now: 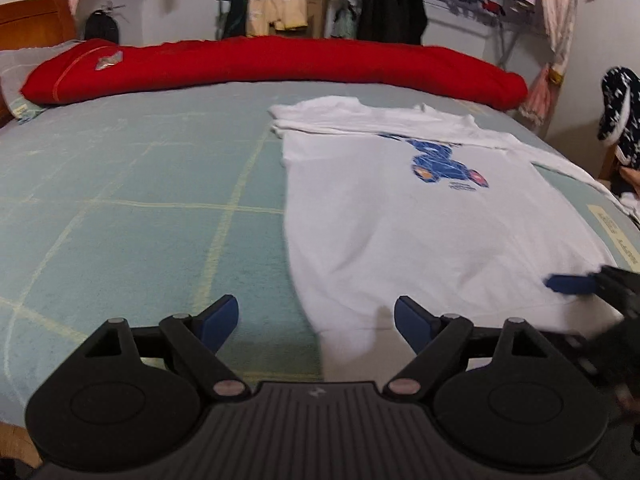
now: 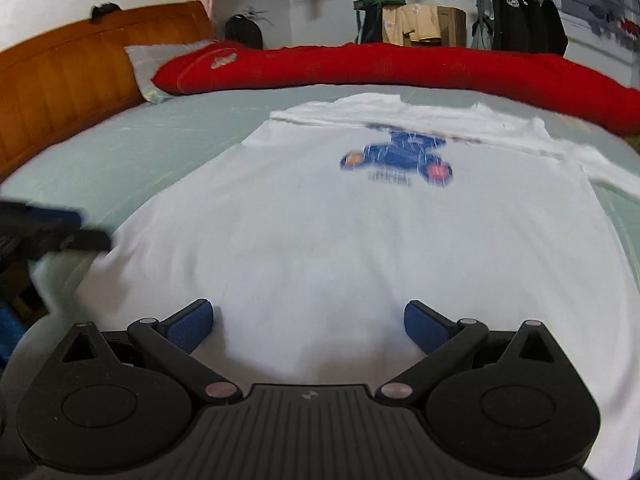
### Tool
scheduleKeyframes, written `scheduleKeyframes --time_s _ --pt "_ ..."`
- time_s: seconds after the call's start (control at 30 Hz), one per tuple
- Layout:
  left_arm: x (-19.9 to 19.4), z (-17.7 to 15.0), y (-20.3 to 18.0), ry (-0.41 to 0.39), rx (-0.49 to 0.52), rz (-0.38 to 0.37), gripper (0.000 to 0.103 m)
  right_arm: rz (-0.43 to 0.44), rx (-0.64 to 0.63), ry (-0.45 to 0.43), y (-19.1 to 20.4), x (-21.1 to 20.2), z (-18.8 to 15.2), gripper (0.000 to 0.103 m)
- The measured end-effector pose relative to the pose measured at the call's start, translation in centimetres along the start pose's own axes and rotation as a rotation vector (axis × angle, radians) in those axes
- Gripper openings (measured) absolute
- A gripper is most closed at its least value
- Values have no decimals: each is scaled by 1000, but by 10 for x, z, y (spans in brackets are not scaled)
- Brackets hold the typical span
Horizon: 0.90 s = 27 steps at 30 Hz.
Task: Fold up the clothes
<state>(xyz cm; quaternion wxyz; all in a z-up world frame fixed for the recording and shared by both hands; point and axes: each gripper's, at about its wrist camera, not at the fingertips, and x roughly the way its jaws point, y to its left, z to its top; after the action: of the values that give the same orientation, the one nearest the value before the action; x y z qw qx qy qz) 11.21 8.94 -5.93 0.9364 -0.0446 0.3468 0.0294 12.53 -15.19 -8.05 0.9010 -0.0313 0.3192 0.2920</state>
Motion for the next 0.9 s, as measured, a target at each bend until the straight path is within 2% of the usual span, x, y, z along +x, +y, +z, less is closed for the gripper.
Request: scheduleKeyframes --time_s 0.13,0.23,0.33,0.43,0.57,0.67,0.77,0.87,0.9 --pt "7 14 -23 -23 58 -56 85 22 71 -67 -12 -38 -6 103" --pt "13 24 -42 -57 97 -158 86 -38 132 -158 -31 -50 4 103" --pt "31 29 -52 -38 91 -229 86 -79 221 -100 -57 -37 3 103" --pt "46 28 -43 4 28 -166 86 -148 278 -87 -78 -39 -14 103" --pt "45 32 -27 11 -29 -125 86 -118 315 -121 -91 -54 -28 103" --pt "43 35 -15 16 -71 -94 86 -137 301 -111 -87 -48 -29 103" --pt "44 47 -27 3 -56 -227 86 -177 264 -107 -81 -47 -31 103" --pt "63 50 -45 42 -63 -397 87 -207 218 -103 -75 -46 -33 103" --pt "69 49 -48 56 -81 -416 87 -210 208 -102 -75 -46 -34 103"
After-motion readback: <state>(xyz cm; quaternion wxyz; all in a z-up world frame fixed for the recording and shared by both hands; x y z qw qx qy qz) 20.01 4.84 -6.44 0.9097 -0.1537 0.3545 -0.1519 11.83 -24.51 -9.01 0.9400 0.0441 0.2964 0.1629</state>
